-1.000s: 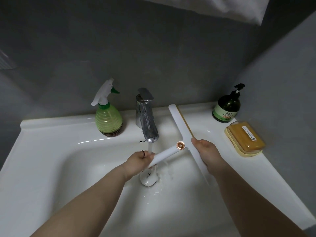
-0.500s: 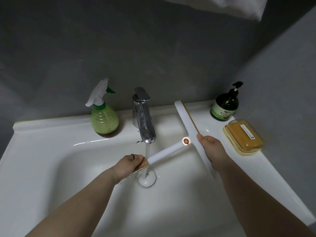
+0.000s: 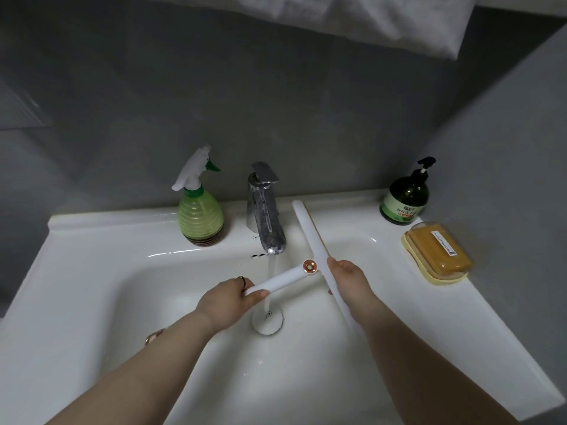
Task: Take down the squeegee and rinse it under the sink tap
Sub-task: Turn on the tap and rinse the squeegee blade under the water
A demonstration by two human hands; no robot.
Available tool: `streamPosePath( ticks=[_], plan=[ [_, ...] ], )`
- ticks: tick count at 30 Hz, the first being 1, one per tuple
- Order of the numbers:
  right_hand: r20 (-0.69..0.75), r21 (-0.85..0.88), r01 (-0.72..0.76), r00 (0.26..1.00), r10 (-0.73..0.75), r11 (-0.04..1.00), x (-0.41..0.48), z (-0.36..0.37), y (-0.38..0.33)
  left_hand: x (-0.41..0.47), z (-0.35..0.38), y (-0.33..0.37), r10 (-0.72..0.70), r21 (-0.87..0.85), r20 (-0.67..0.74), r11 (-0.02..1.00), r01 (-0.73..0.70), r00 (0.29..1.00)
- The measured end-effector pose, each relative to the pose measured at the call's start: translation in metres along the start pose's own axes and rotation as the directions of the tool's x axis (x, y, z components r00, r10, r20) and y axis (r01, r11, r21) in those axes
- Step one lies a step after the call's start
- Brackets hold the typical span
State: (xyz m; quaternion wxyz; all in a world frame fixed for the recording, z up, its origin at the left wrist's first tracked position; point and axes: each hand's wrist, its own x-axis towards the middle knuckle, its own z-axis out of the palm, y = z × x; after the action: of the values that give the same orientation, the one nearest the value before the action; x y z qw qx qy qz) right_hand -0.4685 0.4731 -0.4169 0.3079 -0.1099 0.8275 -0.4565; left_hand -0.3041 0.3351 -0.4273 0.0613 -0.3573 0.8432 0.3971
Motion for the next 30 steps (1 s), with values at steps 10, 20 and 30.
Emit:
streamPosePath(
  ticks=[10,20,30],
  plan=[
    [0.145,-0.003,-0.022,0.989,0.022,1.0,-0.007,0.047,-0.004,-0.019,-0.014,-0.013,-0.084,0.093,-0.1,0.991,0.094,0.991],
    [0.343,0.061,-0.114,0.935,0.086,0.992,-0.016,0.073,0.004,-0.04,-0.026,-0.038,-0.122,0.256,-0.179,0.952,0.166,0.976],
    [0.488,0.12,-0.143,0.87,0.067,0.982,-0.025,0.079,-0.005,-0.055,-0.032,-0.036,-0.037,0.582,-0.259,0.791,0.187,0.965]
  ],
)
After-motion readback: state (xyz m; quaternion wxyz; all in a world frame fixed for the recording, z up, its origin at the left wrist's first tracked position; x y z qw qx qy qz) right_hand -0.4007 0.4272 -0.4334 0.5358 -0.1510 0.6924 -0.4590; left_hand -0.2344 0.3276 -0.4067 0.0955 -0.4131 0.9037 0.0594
